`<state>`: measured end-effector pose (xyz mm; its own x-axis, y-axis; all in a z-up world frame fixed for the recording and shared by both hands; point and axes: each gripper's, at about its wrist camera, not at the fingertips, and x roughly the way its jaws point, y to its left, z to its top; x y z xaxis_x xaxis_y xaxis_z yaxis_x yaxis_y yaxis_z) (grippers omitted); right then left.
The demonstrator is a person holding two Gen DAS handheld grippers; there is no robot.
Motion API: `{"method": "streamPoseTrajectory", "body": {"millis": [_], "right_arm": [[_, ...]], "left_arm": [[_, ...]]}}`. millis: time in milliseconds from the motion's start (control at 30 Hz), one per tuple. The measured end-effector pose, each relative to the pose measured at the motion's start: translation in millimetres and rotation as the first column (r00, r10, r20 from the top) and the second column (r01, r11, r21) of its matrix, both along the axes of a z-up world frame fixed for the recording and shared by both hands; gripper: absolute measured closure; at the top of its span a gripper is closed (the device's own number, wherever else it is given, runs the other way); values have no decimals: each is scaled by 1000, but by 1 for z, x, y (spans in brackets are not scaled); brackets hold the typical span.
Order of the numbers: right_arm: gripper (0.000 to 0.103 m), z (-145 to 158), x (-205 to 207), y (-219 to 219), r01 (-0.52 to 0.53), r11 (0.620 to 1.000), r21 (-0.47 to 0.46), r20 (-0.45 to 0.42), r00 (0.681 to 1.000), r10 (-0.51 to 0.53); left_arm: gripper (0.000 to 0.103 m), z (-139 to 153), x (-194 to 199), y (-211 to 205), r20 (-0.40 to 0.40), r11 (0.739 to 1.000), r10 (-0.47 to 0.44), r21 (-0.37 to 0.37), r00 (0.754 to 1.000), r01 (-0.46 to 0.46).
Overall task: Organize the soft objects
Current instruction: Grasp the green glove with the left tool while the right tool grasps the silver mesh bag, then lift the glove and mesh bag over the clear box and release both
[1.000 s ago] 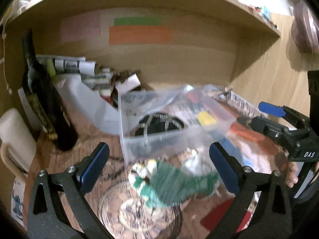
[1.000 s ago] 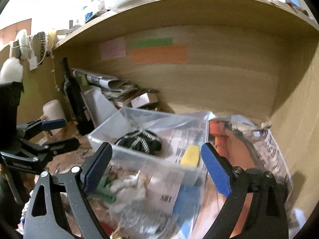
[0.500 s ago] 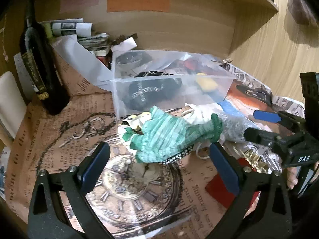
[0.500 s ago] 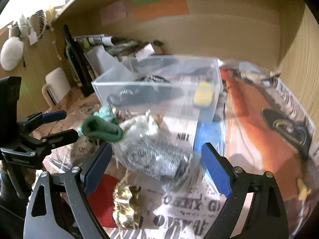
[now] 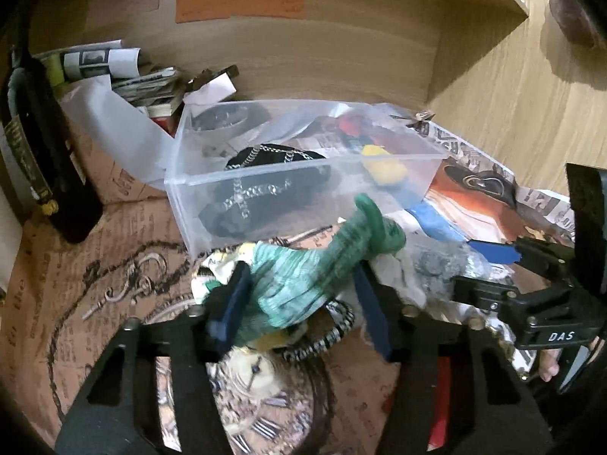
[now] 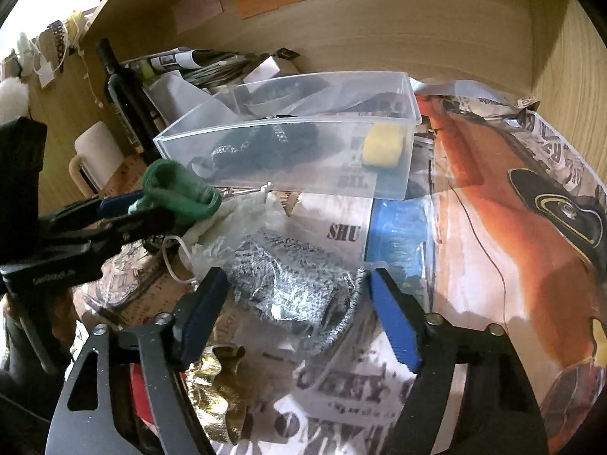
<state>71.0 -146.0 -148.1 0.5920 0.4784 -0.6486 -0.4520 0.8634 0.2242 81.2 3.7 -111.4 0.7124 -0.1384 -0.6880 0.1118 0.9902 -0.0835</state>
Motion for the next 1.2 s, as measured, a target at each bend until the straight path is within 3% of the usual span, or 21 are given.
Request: {"method": "streamPoseTrajectory", "body": {"millis": [133, 267, 767, 1033, 1200], "right_arm": [[49, -1, 2, -2, -1, 1000, -9, 8, 1000, 1], [64, 2, 3, -8, 8, 1000, -7, 17, 1000, -8], [68, 53, 2, -24, 62, 997, 46, 170, 983, -69], [68, 85, 14, -13, 51, 996, 76, 267, 961, -70], [68, 100, 32, -1, 43, 995, 85, 309, 949, -67]], "left_arm": [[74, -5, 9, 5, -27, 1000, 6, 0, 1000, -6], [83, -4, 8, 10, -25, 1000, 19, -23, 1000, -20], [88, 65, -18, 29, 156, 994, 51, -104, 986, -35], [88, 100, -10, 28, 260, 996, 73, -74, 963, -56], [88, 106, 11, 31, 272, 995, 88, -71, 958, -71]]}}
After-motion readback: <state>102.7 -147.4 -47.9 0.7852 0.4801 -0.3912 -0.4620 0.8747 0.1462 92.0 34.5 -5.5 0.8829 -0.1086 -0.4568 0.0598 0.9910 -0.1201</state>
